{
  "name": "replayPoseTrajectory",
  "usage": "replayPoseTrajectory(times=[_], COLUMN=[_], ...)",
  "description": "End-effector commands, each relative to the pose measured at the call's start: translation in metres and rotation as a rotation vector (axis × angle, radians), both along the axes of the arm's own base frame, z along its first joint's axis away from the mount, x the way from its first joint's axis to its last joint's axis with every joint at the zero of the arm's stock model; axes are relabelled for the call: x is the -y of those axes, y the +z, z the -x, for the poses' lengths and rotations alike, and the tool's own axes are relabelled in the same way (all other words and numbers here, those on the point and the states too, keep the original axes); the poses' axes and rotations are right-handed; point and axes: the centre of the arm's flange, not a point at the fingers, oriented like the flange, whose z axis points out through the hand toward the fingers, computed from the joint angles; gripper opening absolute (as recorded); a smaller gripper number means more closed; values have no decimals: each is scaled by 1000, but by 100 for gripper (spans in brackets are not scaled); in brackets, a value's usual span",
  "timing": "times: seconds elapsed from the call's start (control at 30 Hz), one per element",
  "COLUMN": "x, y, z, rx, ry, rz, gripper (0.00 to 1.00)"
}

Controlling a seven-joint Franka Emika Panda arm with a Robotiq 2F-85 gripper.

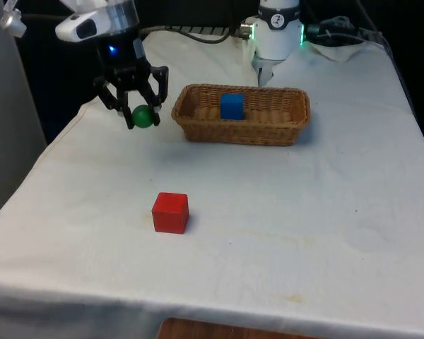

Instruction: Place all non-red objects into the basket.

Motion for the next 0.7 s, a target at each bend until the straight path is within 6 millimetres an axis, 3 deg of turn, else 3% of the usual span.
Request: replayPoseTrajectory(times=[0.0,0.33,0.37,0.67], x=[0,-10,-6,-25], y=[5,28,22,49], z=[4,23,19,43], rx=[-6,-25,-21,-46], ry=[1,9,11,20], rz=[7,10,-3,12], gripper=[0,0,0,0])
